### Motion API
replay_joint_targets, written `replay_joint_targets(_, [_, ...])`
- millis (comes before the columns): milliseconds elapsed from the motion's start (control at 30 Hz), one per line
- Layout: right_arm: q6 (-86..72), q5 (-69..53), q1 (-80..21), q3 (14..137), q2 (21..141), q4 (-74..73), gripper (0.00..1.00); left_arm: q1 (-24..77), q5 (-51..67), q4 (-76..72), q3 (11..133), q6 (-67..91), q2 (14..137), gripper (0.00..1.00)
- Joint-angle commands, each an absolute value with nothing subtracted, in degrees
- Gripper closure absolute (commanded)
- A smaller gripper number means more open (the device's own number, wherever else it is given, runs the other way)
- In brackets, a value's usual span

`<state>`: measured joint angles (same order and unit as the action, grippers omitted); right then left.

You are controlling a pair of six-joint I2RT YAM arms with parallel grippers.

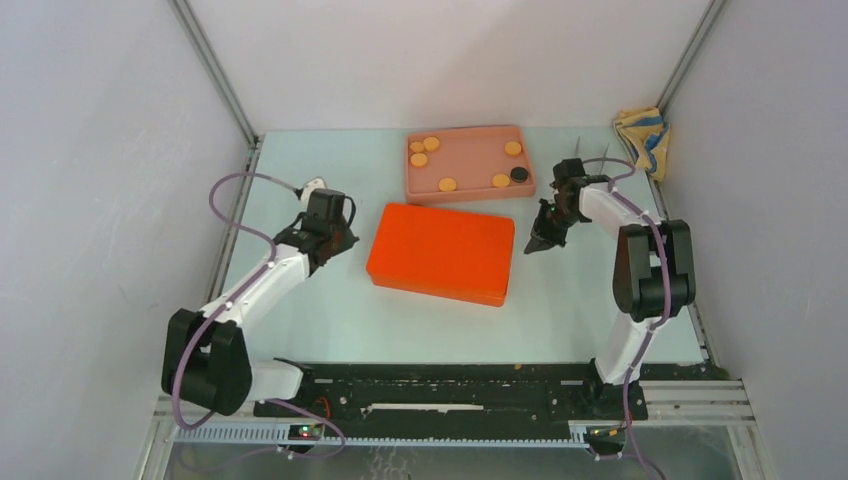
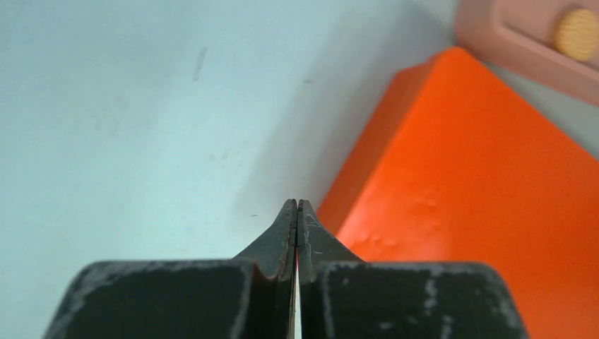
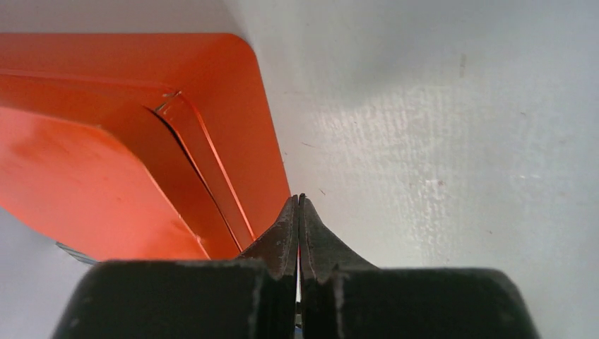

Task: Pack the cookies

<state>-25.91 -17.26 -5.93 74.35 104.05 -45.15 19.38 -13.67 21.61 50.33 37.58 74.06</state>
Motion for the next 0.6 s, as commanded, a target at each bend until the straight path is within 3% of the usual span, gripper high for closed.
replay_joint_targets(0, [-26.12,-17.75,-7.20,74.44,106.20,-42.43,1.00,17.71,-20.88,24.41,47.72,37.99,77.19,1.00])
replay_joint_targets(233, [-25.43,-21.51,-5.71,73.48,109.30,-41.14,1.00,18.31,-15.16,16.75,49.08,36.45,89.40,1.00])
replay_joint_targets(567, [-25.68,-44.82,-9.93,76.48,115.49,-34.91,1.00,27.17,-12.20,14.02,50.70,37.39,86.96,1.00])
